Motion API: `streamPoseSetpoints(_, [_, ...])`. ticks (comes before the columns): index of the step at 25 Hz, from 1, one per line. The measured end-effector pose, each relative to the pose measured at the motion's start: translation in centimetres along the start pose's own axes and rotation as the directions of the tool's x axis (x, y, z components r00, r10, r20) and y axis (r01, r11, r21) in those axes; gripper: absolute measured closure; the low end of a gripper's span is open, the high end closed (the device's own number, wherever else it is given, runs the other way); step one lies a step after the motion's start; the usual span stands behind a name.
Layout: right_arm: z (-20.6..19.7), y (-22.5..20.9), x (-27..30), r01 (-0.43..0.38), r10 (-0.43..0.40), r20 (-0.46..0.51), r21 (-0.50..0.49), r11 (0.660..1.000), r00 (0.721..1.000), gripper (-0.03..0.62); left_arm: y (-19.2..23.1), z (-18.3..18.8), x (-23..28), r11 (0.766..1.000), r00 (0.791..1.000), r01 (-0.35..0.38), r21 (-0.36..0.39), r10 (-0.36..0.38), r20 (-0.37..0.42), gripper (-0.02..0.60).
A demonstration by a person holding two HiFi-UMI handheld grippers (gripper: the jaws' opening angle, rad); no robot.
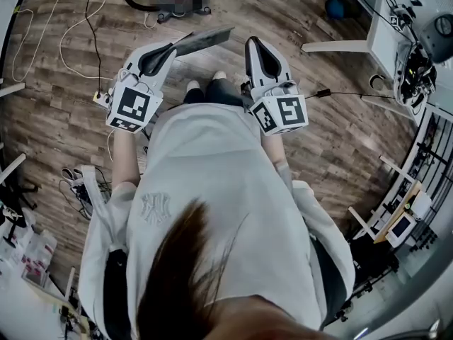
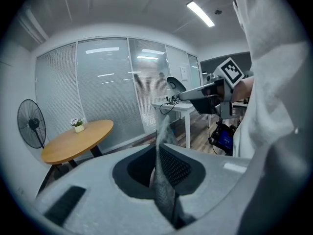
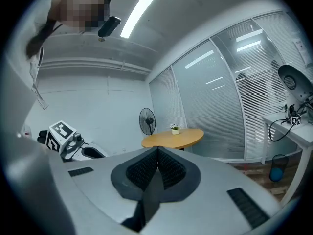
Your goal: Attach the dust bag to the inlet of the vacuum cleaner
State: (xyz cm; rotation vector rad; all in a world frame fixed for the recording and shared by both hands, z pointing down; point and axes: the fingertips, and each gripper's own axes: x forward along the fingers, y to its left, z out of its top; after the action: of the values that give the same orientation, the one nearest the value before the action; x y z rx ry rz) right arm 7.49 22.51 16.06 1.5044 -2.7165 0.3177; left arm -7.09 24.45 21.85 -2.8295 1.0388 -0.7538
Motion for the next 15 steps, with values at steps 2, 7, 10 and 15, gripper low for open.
streamPoseSetpoints(2, [0.2,-0.1,0.6,-0.012,0.012,-0.003,-0.011,1.0,1.0,0.591,0.6,-0.2,0.1,1.0,1.0,-0.012,-0.015,0.012,0.002,0.543])
streamPoseSetpoints(7, [0.3,-1.1,2.4,-0.033,0.033,-0.003,-0.012,0.999,0.999,0.591,1.9,-0.6,0.9,0.999,0.999,-0.036,-0.035,0.036,0.0,0.543])
streamPoseSetpoints(10, [0.4,-2.3,3.7,-0.043,0.043,0.005,0.0,0.999,0.999,0.591,3.0,-0.7,2.0,0.998,0.999,-0.05,-0.04,0.049,-0.016,0.543])
streamPoseSetpoints(15, [0.7,-5.8,7.0,-0.072,0.072,0.0,0.021,0.997,0.997,0.591,5.5,-0.2,5.1,0.996,0.997,-0.074,-0.045,0.072,-0.038,0.543])
